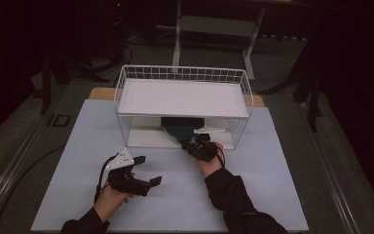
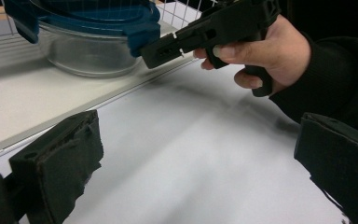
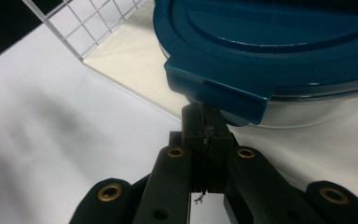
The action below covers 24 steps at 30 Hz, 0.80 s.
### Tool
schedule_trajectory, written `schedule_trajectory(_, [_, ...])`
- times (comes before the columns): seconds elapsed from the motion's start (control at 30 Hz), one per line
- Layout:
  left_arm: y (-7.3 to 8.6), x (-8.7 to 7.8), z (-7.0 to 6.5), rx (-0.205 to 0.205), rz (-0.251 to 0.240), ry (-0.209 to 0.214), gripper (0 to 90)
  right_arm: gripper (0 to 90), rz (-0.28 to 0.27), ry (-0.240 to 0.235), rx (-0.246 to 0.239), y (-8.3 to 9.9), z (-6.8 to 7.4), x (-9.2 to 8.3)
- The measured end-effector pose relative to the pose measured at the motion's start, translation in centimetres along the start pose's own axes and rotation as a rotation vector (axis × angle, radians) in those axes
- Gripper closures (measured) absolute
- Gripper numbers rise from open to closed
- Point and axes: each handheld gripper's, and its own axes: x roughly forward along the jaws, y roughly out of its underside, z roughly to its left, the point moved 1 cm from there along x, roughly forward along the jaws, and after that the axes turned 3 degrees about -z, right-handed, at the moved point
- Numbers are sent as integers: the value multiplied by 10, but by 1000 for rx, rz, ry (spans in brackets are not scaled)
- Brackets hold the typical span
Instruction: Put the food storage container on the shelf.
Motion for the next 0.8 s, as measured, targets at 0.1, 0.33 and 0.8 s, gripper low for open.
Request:
schedule_trajectory(0.1, [0,0,0,-2,0,1,10,898,3,-4,-8,0,1,2])
schedule_trajectory(0.33, [-2,-1,-2,4,-4,3,10,839,4,-15,-17,2,5,-3])
schedule_trajectory(0.8, [-6,-8,-7,17,-7,10,10,184,-45,-76,-69,10,10,-36])
